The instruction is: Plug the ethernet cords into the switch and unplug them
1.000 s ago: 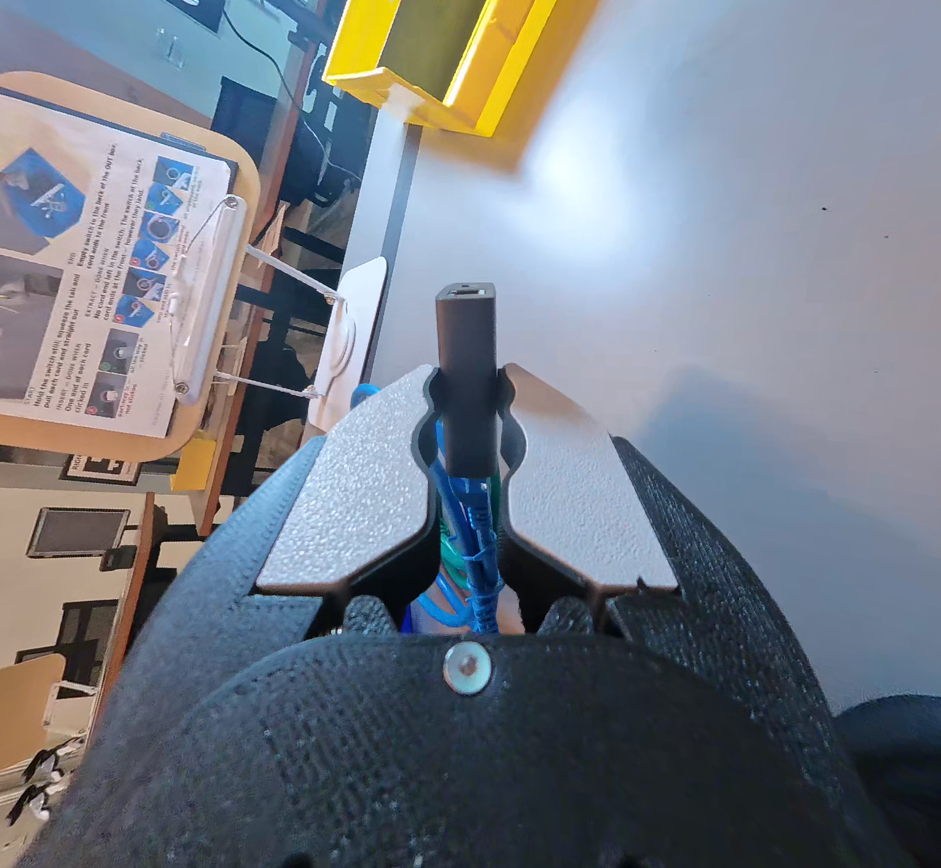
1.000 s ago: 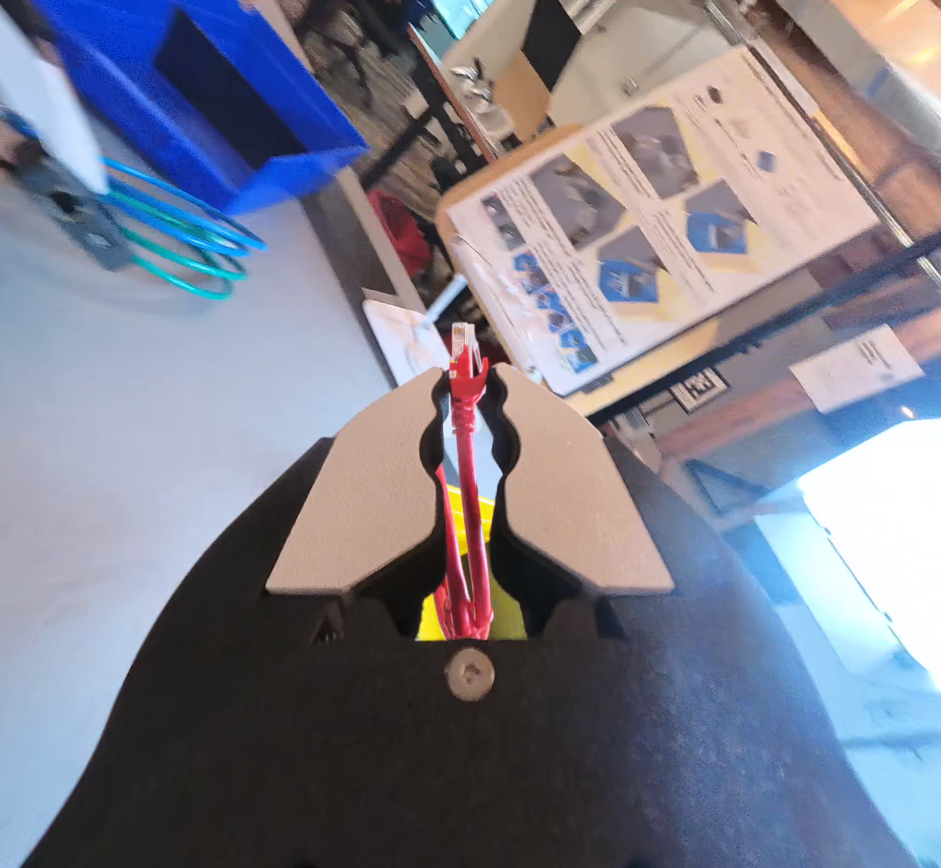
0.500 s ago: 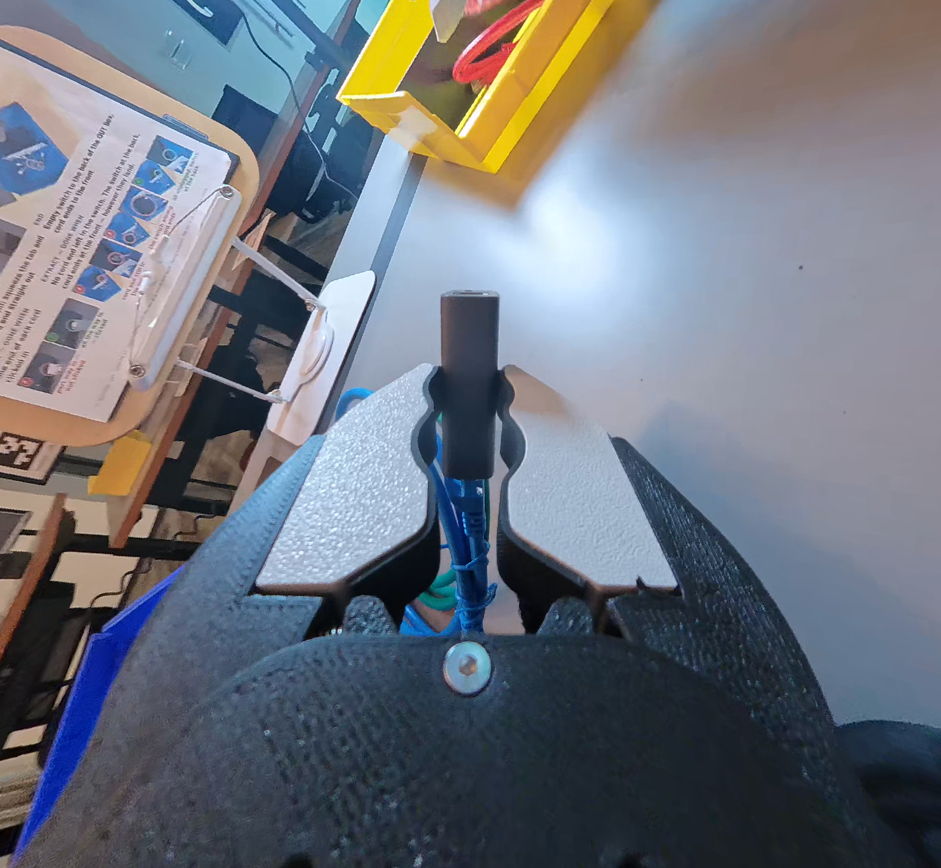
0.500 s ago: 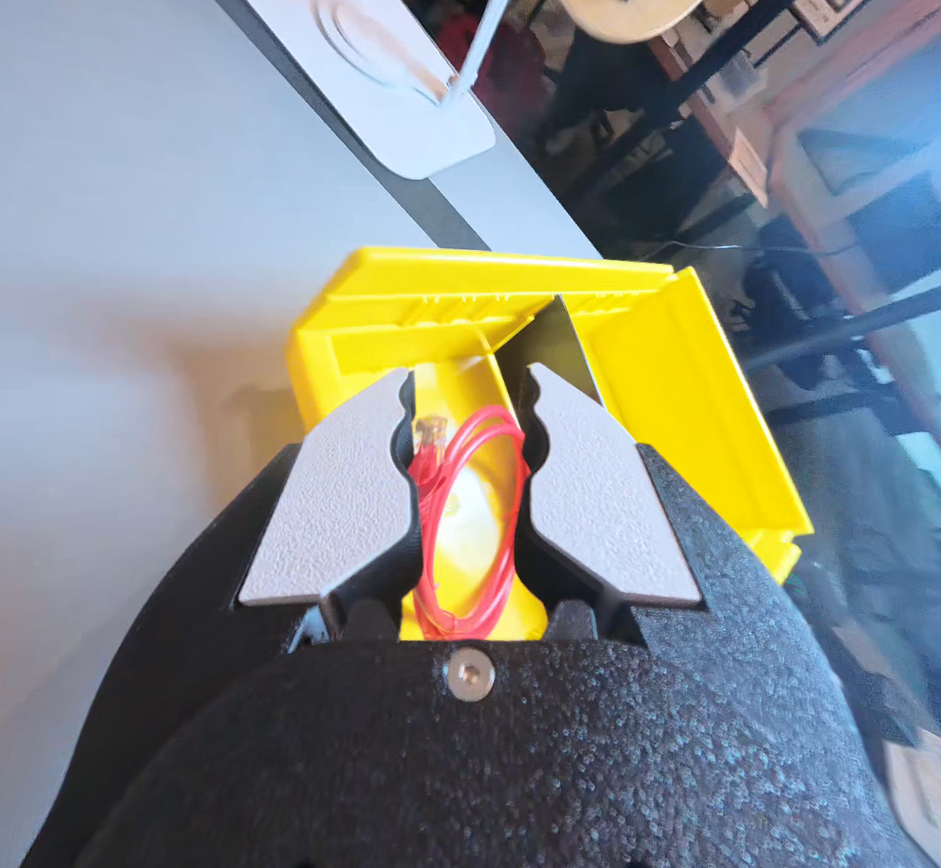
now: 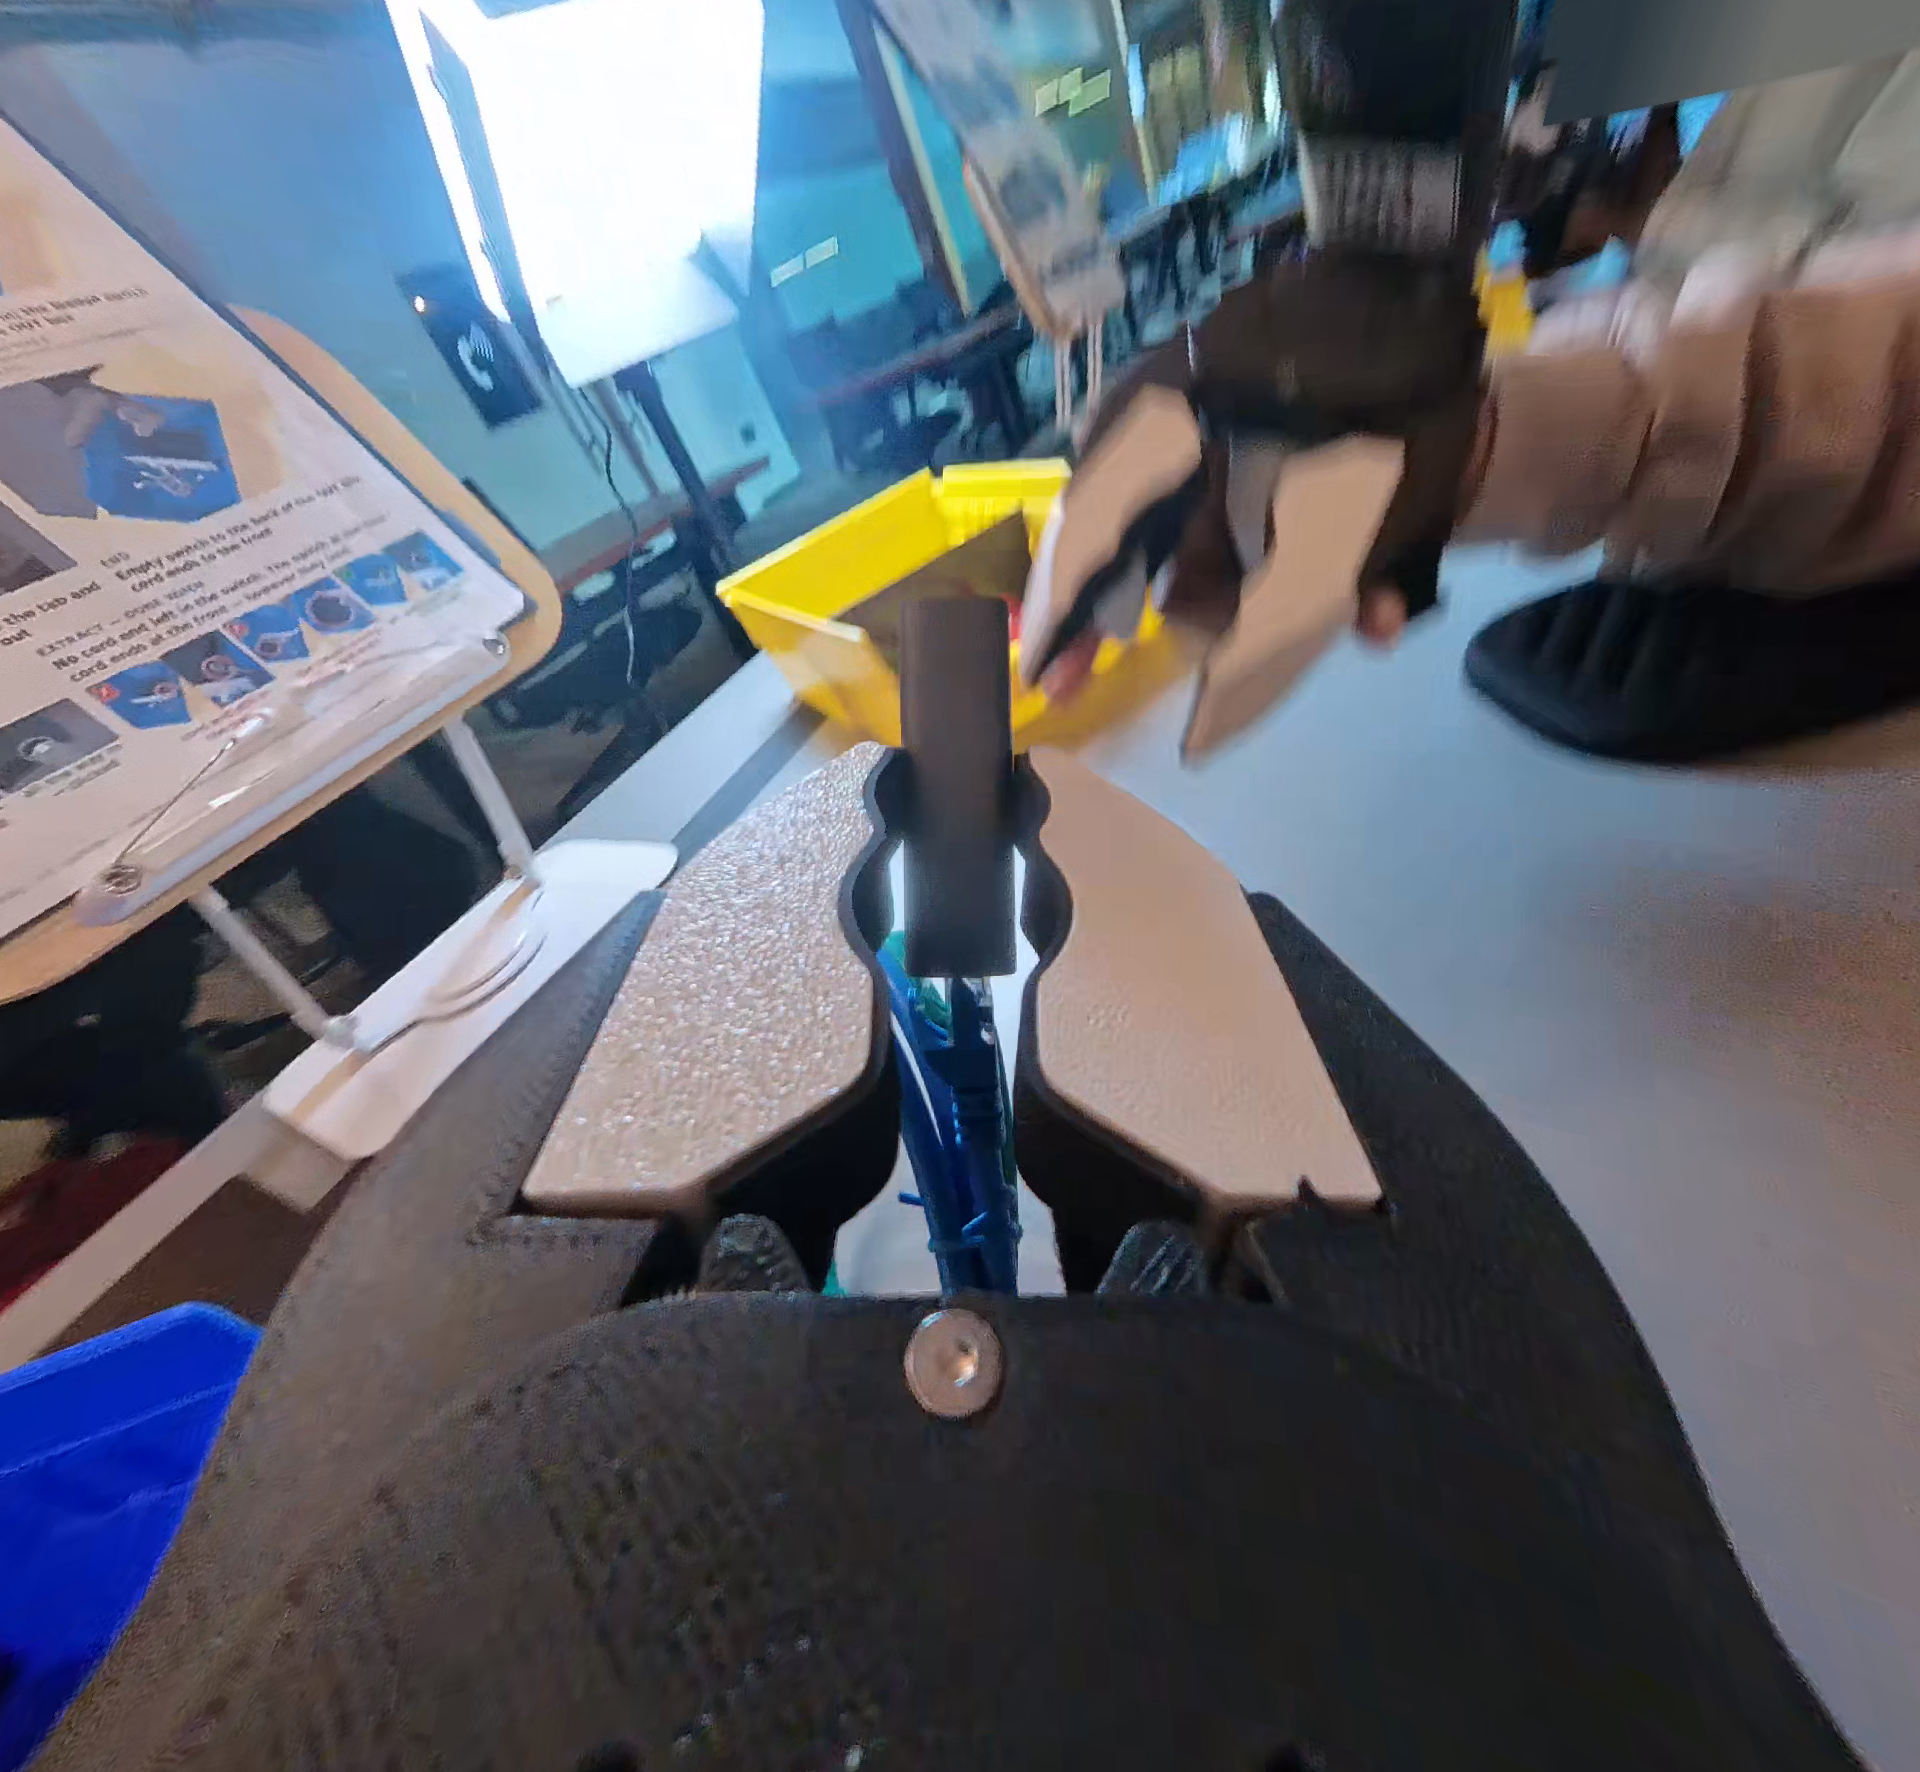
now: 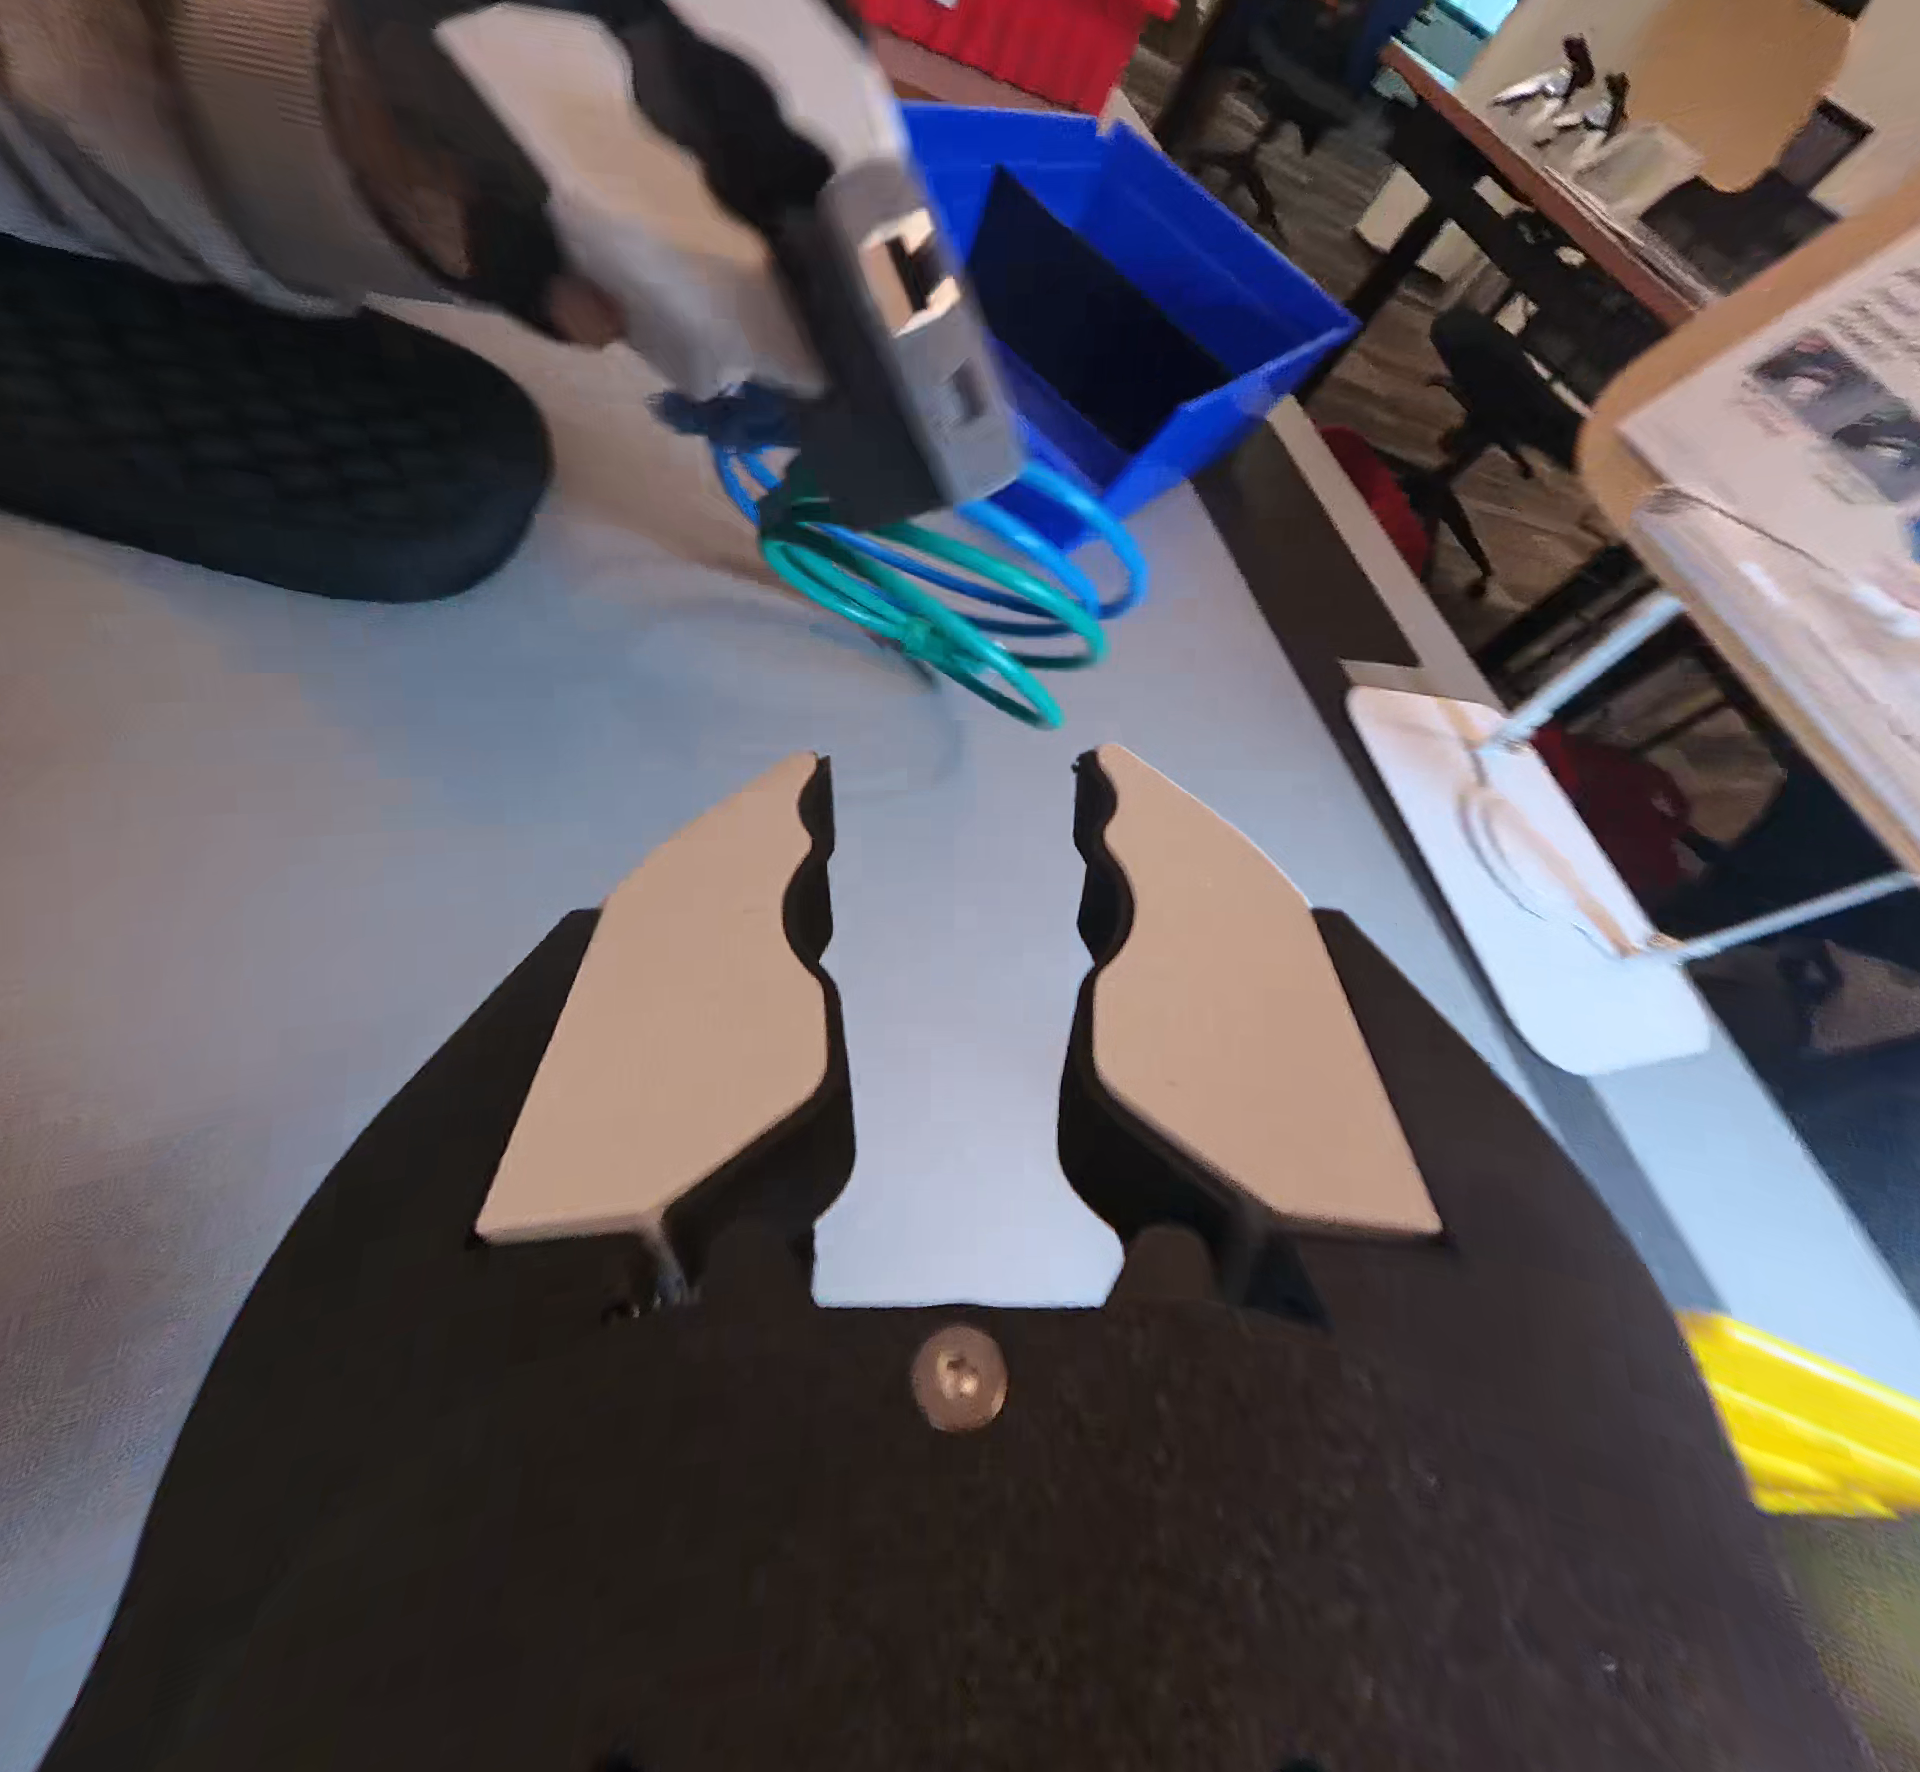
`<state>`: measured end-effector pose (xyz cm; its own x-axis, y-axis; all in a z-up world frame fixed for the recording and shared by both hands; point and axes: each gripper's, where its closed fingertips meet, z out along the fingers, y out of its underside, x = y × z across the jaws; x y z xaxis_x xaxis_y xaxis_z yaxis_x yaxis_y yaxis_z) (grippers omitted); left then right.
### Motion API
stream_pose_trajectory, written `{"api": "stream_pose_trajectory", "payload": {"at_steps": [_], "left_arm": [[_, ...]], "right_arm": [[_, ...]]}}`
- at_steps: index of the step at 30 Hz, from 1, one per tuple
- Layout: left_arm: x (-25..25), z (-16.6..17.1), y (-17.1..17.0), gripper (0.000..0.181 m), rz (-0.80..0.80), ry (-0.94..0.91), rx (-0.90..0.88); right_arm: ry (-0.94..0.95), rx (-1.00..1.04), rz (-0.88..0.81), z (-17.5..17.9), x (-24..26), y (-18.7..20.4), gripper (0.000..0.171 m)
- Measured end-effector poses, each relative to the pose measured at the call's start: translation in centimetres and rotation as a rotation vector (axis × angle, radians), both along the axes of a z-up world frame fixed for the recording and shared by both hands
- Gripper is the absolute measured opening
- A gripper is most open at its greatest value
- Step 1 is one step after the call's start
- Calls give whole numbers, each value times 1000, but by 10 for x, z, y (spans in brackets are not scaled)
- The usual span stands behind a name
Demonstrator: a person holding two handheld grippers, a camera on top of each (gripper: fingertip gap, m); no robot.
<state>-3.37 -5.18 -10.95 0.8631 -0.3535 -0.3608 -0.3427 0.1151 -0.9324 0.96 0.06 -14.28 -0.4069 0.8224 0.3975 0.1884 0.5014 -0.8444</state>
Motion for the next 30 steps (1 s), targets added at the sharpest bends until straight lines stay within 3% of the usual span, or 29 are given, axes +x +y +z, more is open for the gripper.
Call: {"api": "stream_pose_trajectory", "payload": {"at_steps": [5,10,14,20,21,23,26,30], "left_arm": [[13,43,-23,20,-207,-298,111],[31,53,-40,20,-414,-424,144],[48,44,-47,20,-530,-403,105],[74,34,-65,20,-721,-362,39],[79,29,-67,20,-744,-336,18],[81,21,-68,20,-750,-284,-3],[56,18,-54,21,-612,-246,13],[4,-7,-14,22,-222,-78,-48]], "right_arm": [[22,-57,5,-22,-16,-16,52],[100,6,28,-17,-19,-35,51],[214,215,-17,-5,-20,-33,56],[207,246,2,-7,-18,-25,75],[205,263,43,-10,-16,-32,67],[208,354,126,-16,-9,-44,15],[144,401,61,-12,-6,-26,14],[81,524,-190,-1,-1,29,15]]}}
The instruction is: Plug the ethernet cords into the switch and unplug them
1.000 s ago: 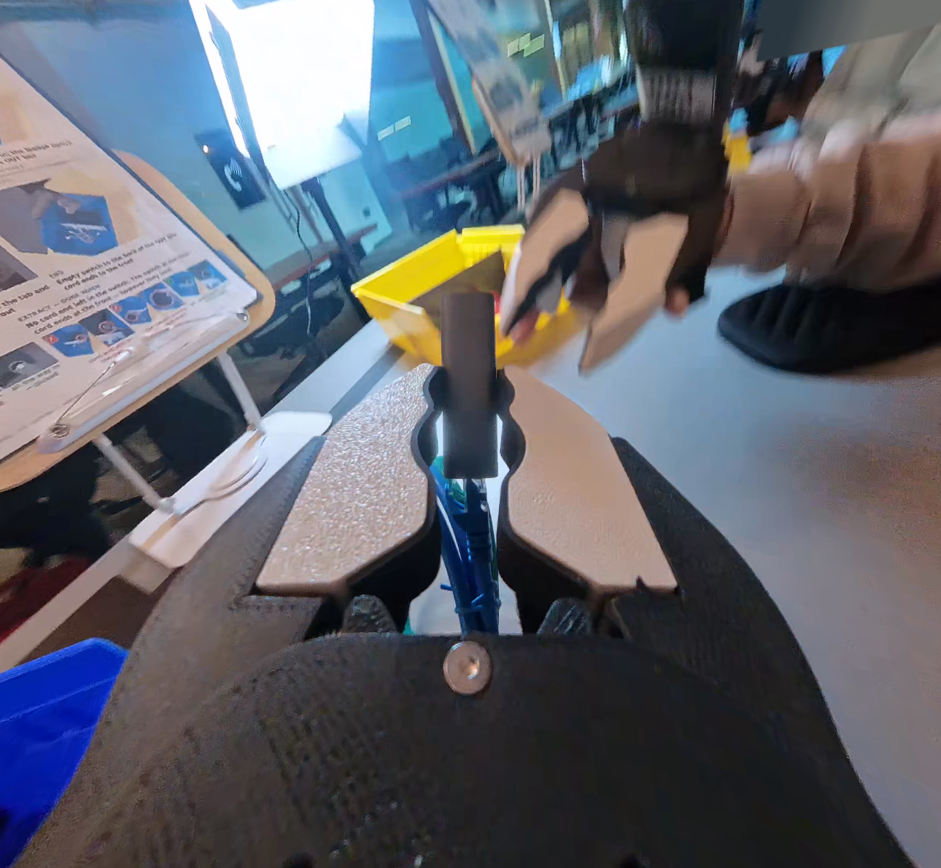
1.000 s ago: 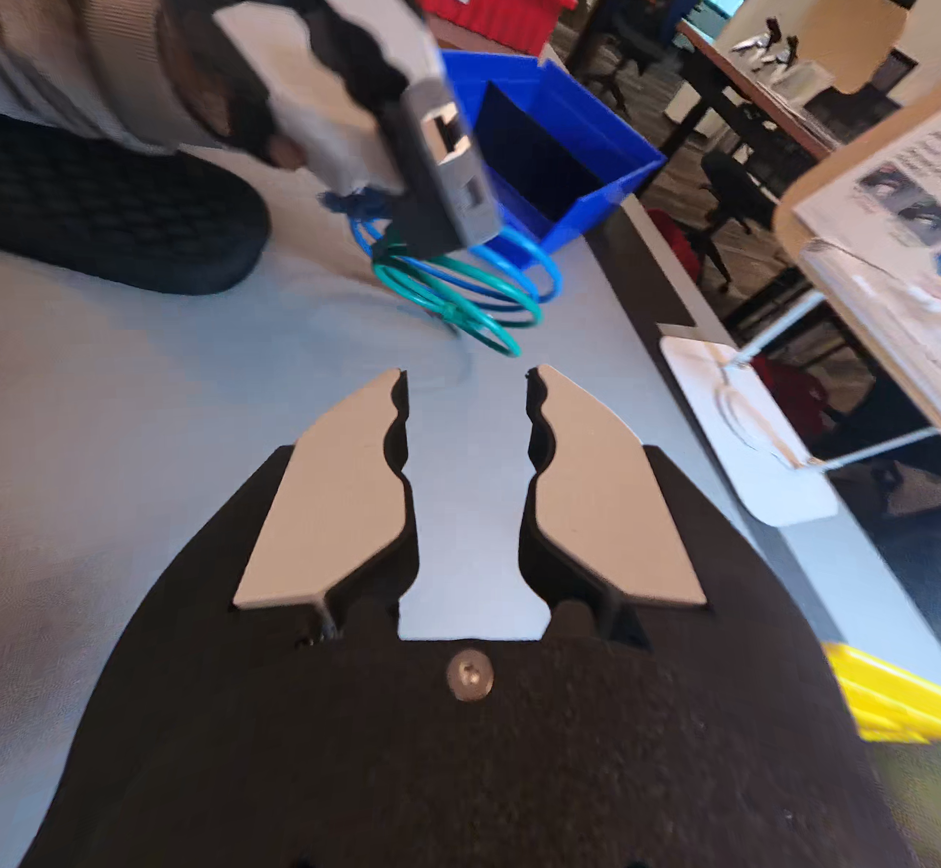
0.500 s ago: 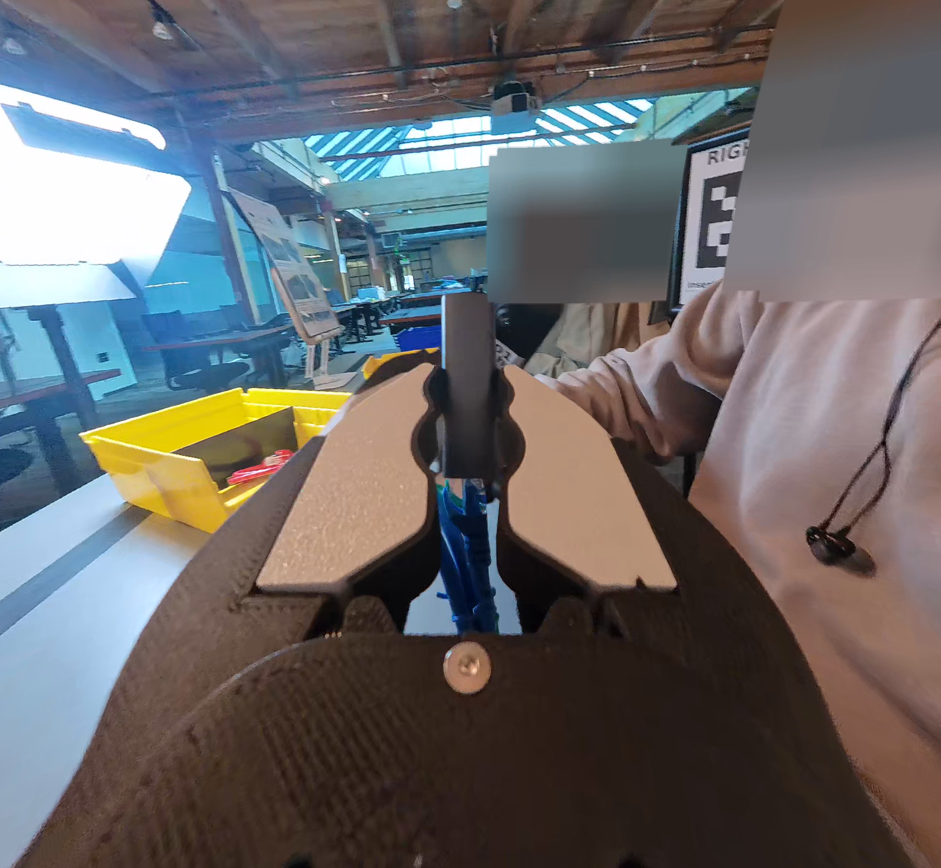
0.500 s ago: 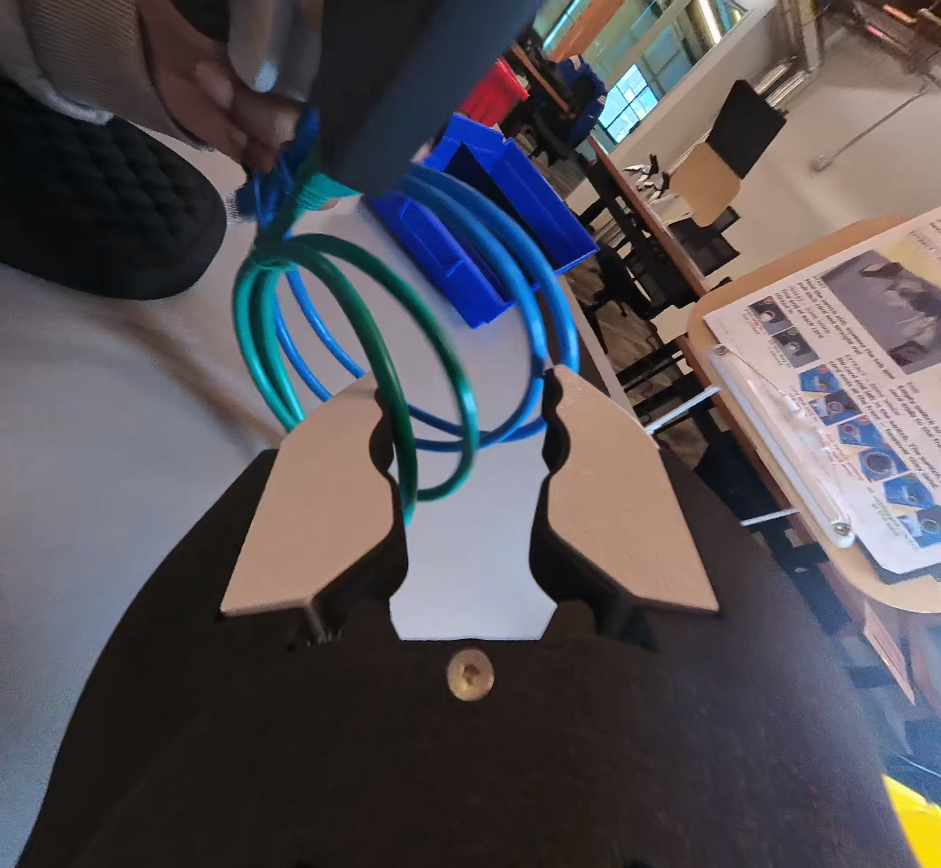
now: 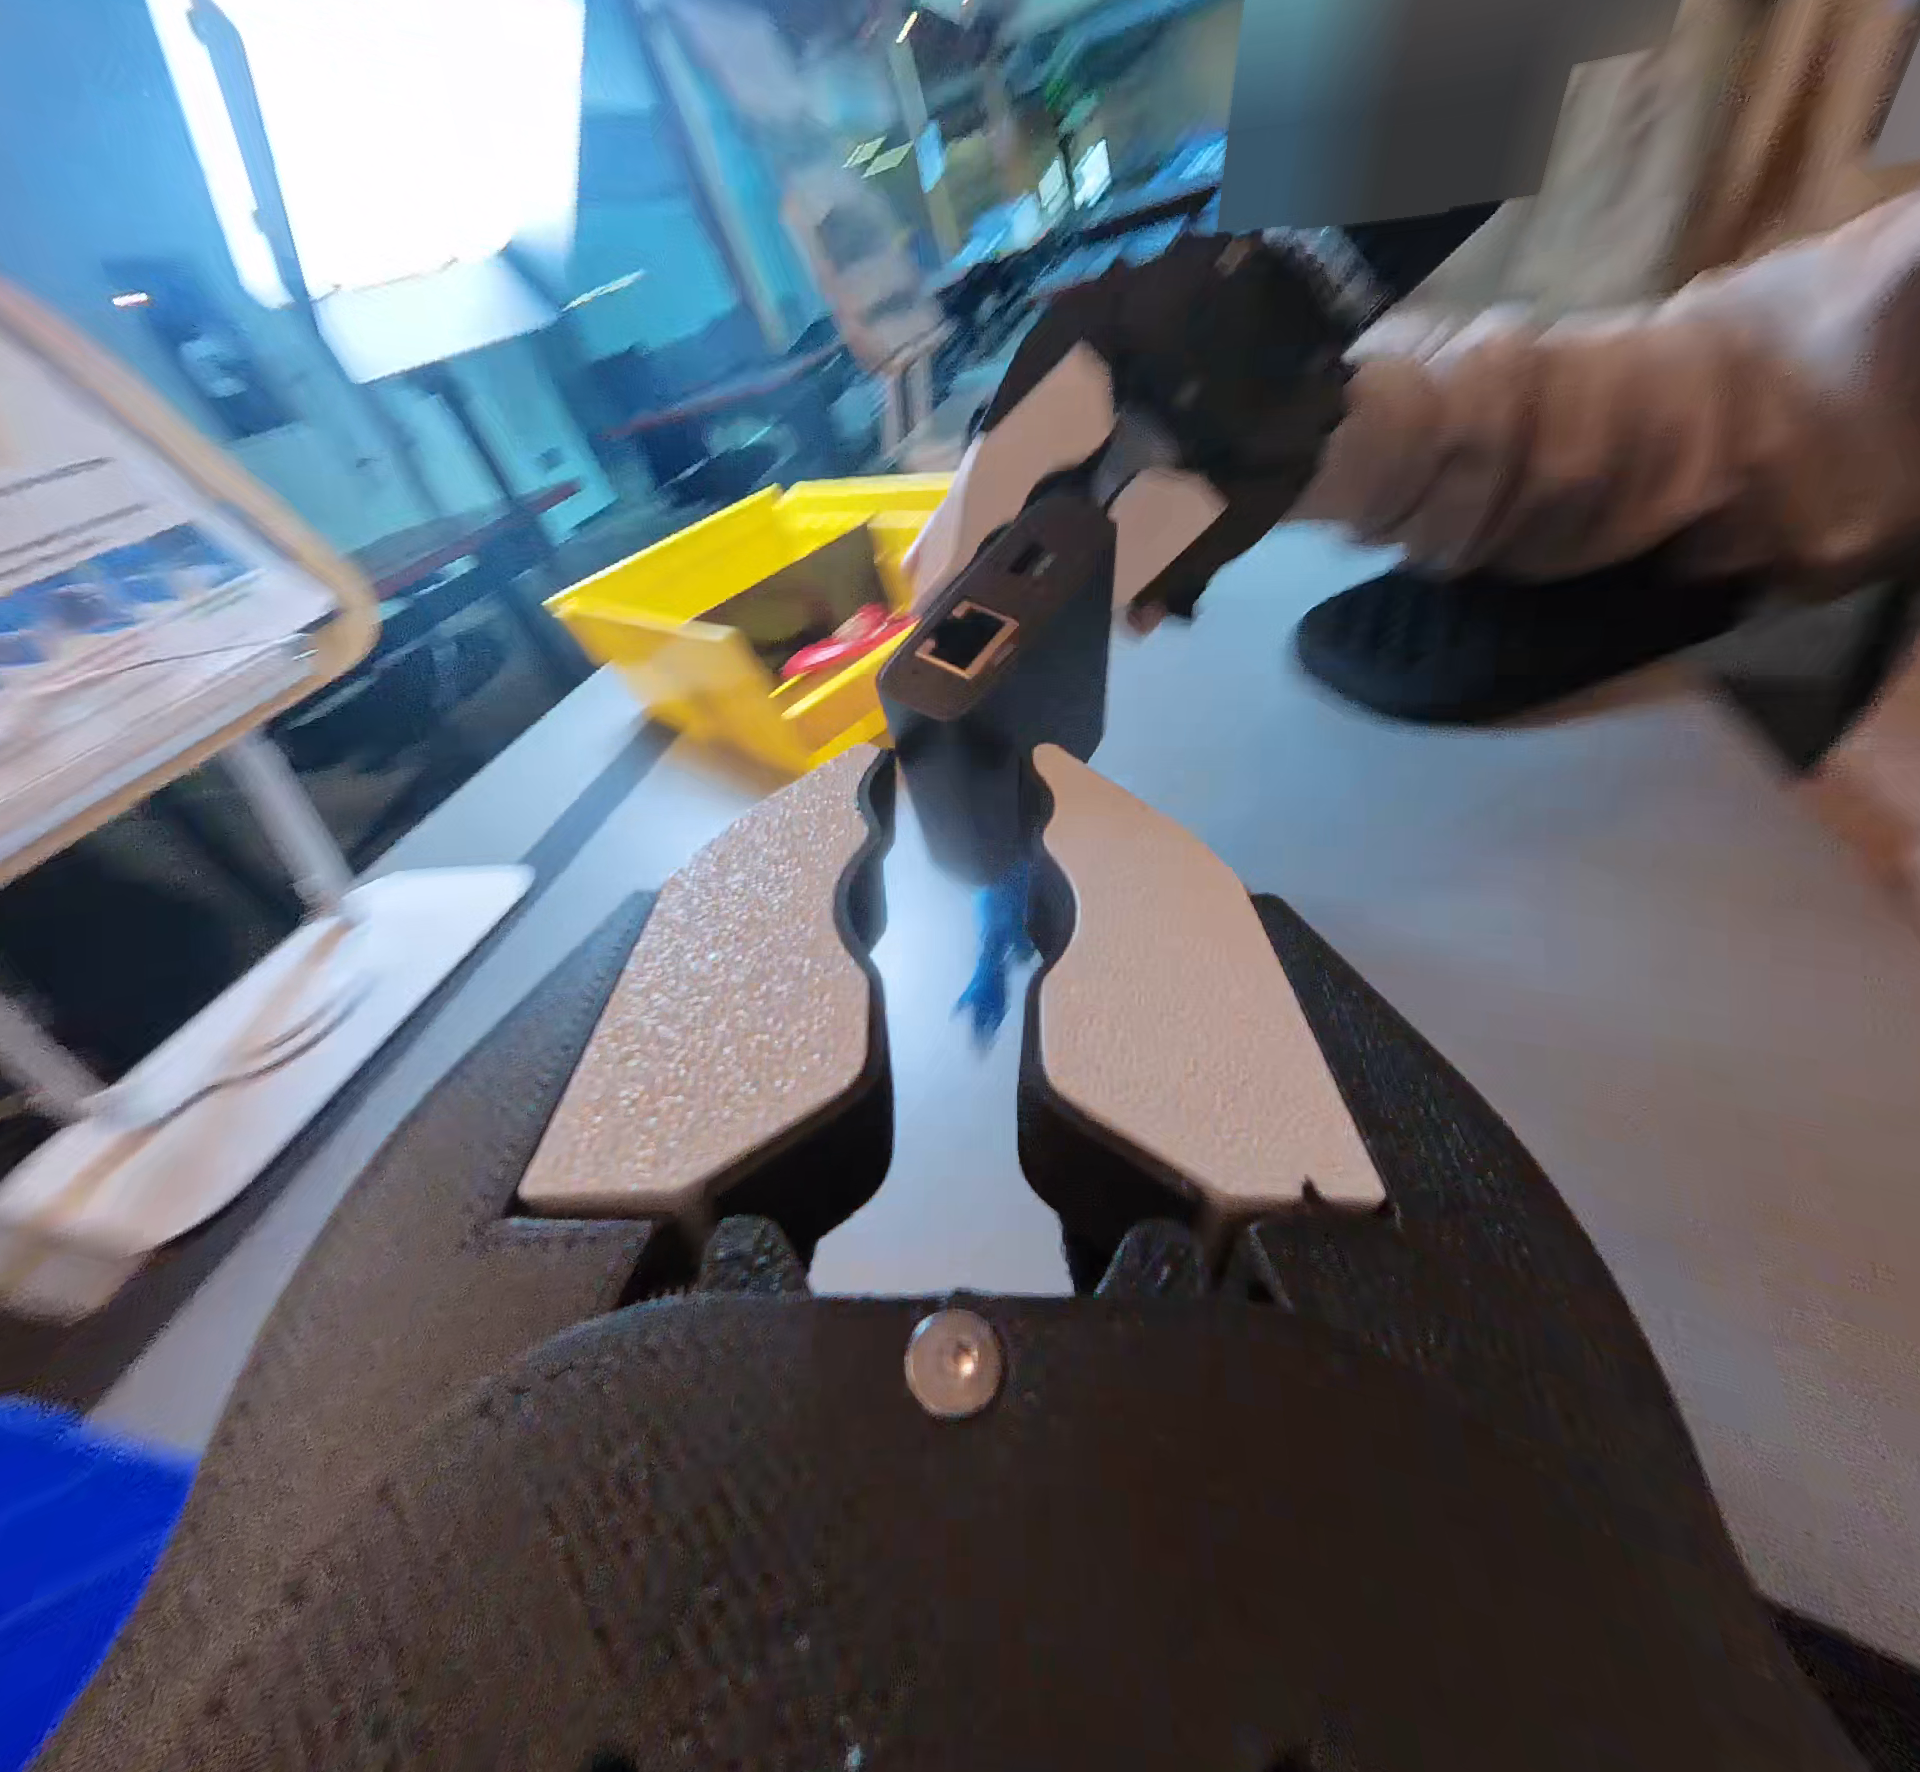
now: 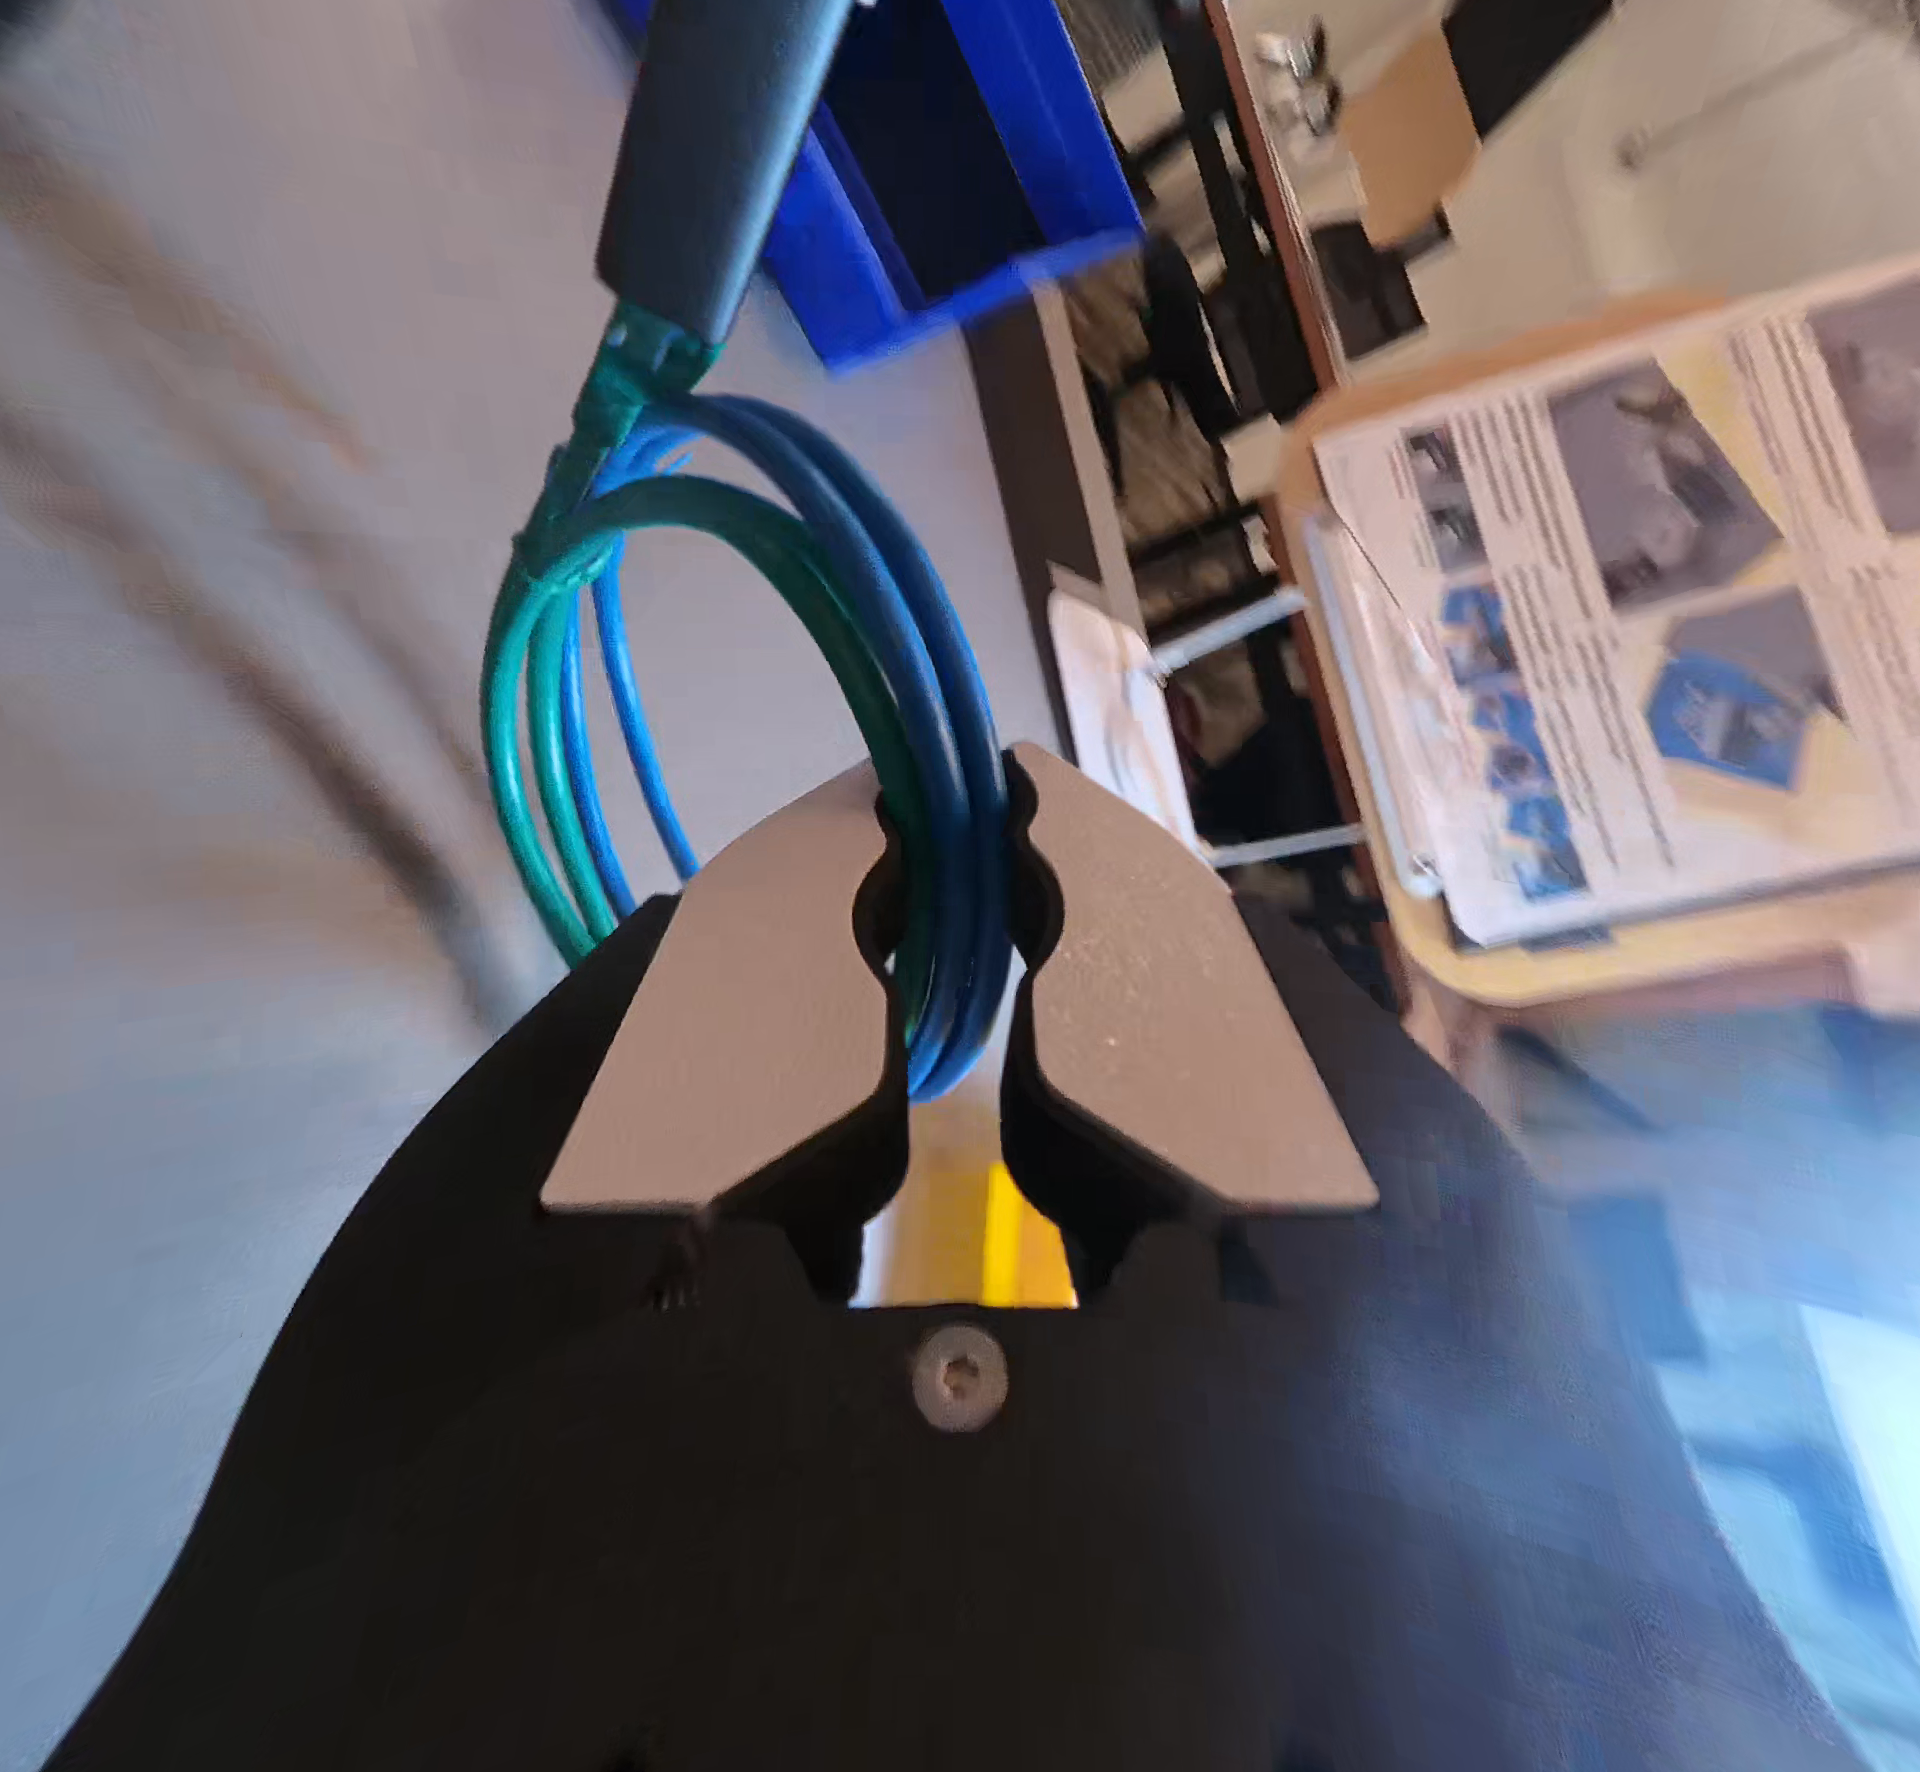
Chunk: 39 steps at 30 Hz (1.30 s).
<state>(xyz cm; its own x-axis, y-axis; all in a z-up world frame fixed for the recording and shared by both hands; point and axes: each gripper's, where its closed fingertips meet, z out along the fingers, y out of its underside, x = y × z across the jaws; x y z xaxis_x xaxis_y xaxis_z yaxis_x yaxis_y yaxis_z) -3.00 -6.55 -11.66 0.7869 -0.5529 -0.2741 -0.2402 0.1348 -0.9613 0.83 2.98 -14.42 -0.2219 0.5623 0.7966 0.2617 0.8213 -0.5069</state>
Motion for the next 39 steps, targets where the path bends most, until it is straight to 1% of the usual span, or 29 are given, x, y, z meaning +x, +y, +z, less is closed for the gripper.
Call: {"api": "stream_pose_trajectory", "payload": {"at_steps": [1,3,5,7,8,10,12,14,17,18,19,21,23,24,26,29,31,32,33,35,36,37,38,39], "left_arm": [[-8,-6,6,24,74,74,-5],[-15,-11,12,33,185,203,1],[-9,-11,14,40,238,320,12],[2,-18,18,45,270,478,27],[4,-27,21,46,290,586,25],[4,-54,28,47,317,811,-13],[0,-87,32,44,305,957,-95],[-4,-113,33,38,278,999,-167],[-23,-122,39,29,349,1077,-172],[-27,-120,41,22,360,1095,-148],[-25,-118,42,22,348,1093,-123],[-21,-114,40,22,319,1026,-128],[-17,-107,39,22,300,921,-130],[-17,-103,37,22,290,852,-140],[-15,-92,35,22,266,683,-139],[-7,-67,32,22,209,428,-133],[0,-59,30,22,168,330,-153],[2,-62,30,22,150,305,-179],[3,-67,29,22,128,278,-209],[1,-75,28,22,96,202,-263],[-2,-77,28,22,92,170,-283],[-6,-76,29,22,94,139,-292],[-9,-74,30,22,94,104,-296],[-10,-72,31,22,91,69,-302]], "right_arm": [[-13,52,-65,0,2,11,15],[-23,185,-184,3,7,29,16],[-65,338,-271,1,10,40,16],[-103,440,-288,-6,6,38,16],[-103,461,-263,-10,2,31,14],[-114,514,-233,-16,-5,18,15],[-124,521,-195,-22,-10,4,15],[-132,465,-167,-26,-11,-4,14],[-115,398,-135,-21,-10,-10,13],[-108,364,-113,-20,-9,-15,14],[-103,321,-88,-19,-9,-20,14],[-70,213,-55,-12,-8,-26,16],[-24,66,-34,1,-5,-24,25],[18,-30,-4,13,-1,-24,29],[123,-173,51,43,11,-23,41],[301,-224,90,88,33,-25,50],[343,-159,86,102,43,-30,51],[341,-136,80,106,47,-30,51],[360,-130,76,113,52,-29,46],[432,-98,15,133,65,-9,38],[457,-99,-23,141,72,4,38],[469,-155,-24,145,78,11,38],[463,-261,25,147,82,9,35],[423,-377,111,143,83,-2,29]]}}
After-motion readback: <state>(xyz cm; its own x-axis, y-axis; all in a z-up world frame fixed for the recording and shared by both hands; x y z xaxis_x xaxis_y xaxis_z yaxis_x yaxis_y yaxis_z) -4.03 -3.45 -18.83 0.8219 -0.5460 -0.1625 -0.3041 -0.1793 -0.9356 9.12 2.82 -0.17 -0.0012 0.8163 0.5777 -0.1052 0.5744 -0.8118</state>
